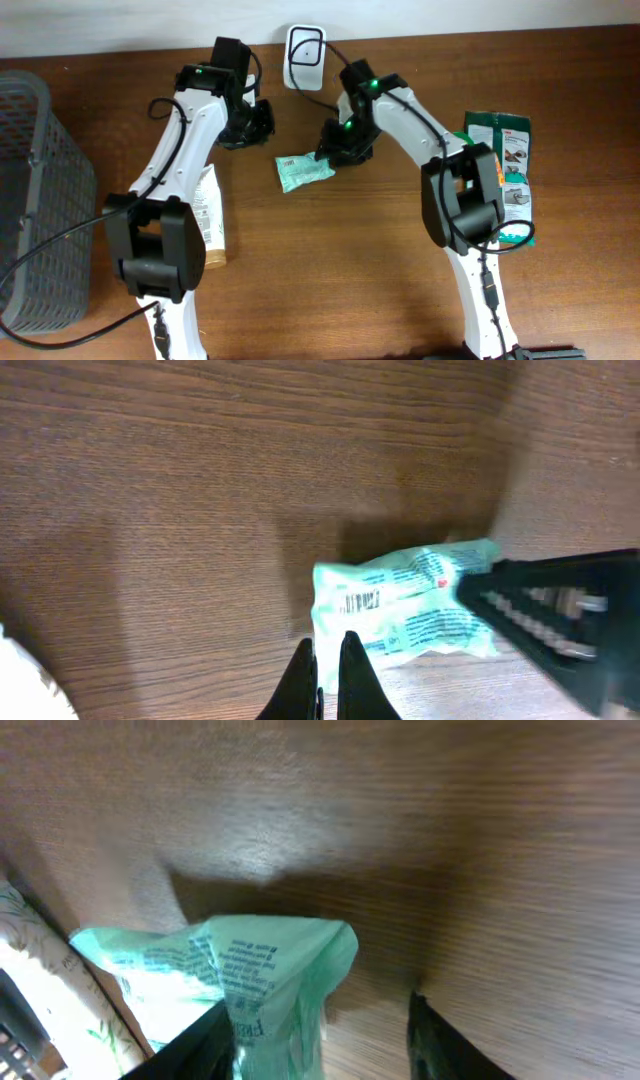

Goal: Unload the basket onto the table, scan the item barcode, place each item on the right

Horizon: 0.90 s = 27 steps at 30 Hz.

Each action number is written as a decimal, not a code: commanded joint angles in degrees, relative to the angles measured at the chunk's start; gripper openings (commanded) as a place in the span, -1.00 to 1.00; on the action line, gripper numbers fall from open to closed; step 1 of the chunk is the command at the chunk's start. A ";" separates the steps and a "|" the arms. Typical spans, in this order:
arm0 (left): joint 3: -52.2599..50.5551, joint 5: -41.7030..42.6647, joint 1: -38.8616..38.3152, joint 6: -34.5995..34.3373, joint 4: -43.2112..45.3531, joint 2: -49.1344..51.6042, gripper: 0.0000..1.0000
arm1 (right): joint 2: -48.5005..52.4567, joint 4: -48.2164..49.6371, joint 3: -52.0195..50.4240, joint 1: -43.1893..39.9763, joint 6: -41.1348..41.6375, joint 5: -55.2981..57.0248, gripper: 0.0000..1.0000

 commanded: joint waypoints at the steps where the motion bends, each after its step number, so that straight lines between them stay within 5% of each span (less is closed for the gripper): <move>1: 0.11 3.52 0.22 -0.35 -0.26 0.07 -1.00 | -1.11 -4.72 9.11 -3.89 -8.50 -0.39 0.01; 9: -0.94 15.32 0.20 -0.33 0.33 0.48 -1.00 | -1.81 -12.04 14.08 -8.96 -11.72 1.44 -0.01; 13: -9.18 20.13 0.28 -0.39 8.46 0.48 -1.00 | -1.79 -12.92 14.08 -8.92 -12.72 2.25 0.00; 19: -17.51 19.67 0.33 -4.68 18.03 0.50 -1.00 | -1.70 -13.70 13.33 -8.74 -13.11 2.47 0.00; 27: -20.39 13.62 0.35 -4.37 18.45 0.50 -1.00 | -1.70 -13.92 11.61 -8.70 -13.11 3.37 0.01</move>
